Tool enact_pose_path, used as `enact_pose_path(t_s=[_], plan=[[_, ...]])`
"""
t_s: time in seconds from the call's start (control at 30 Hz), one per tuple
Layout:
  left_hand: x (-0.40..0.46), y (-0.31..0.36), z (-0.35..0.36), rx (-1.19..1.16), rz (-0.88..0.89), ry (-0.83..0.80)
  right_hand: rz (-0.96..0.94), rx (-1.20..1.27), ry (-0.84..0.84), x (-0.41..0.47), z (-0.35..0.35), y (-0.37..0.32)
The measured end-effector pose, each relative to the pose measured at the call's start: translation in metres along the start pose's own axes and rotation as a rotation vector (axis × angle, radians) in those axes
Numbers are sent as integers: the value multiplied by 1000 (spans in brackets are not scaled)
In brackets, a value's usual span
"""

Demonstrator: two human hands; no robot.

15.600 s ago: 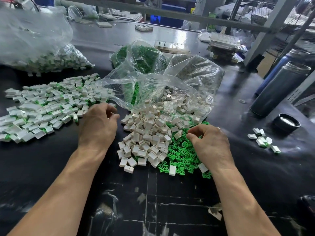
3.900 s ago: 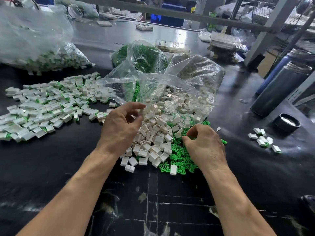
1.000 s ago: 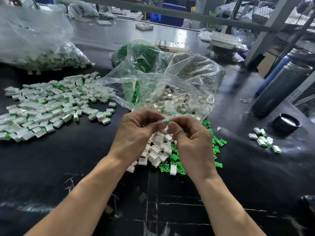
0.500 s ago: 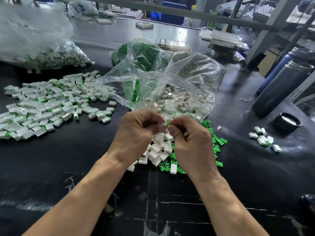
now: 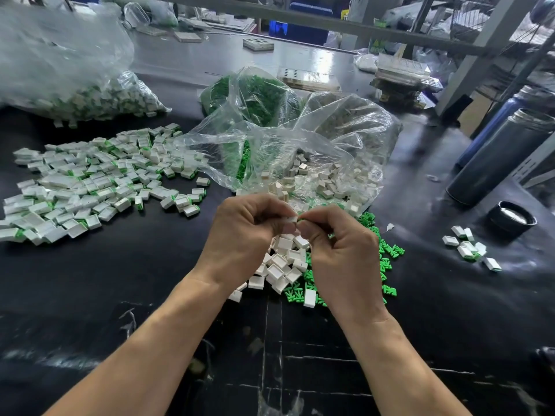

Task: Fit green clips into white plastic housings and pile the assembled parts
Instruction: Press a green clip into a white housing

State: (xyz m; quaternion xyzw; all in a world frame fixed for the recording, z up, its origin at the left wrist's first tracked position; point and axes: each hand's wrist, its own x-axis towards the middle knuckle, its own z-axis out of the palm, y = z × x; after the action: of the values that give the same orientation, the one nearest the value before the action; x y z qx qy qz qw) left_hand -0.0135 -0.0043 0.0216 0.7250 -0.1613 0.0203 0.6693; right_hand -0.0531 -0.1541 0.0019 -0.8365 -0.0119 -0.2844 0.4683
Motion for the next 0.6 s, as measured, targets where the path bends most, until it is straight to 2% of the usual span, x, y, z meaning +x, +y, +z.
enact_pose_path(t_s=[0.2,0.6], plan=[[1,-3,3,-73,-46,17,107,178,12,-6,6,3],[3,-4,4,-144,-3,9,338,562,-58,4,-3,-3]])
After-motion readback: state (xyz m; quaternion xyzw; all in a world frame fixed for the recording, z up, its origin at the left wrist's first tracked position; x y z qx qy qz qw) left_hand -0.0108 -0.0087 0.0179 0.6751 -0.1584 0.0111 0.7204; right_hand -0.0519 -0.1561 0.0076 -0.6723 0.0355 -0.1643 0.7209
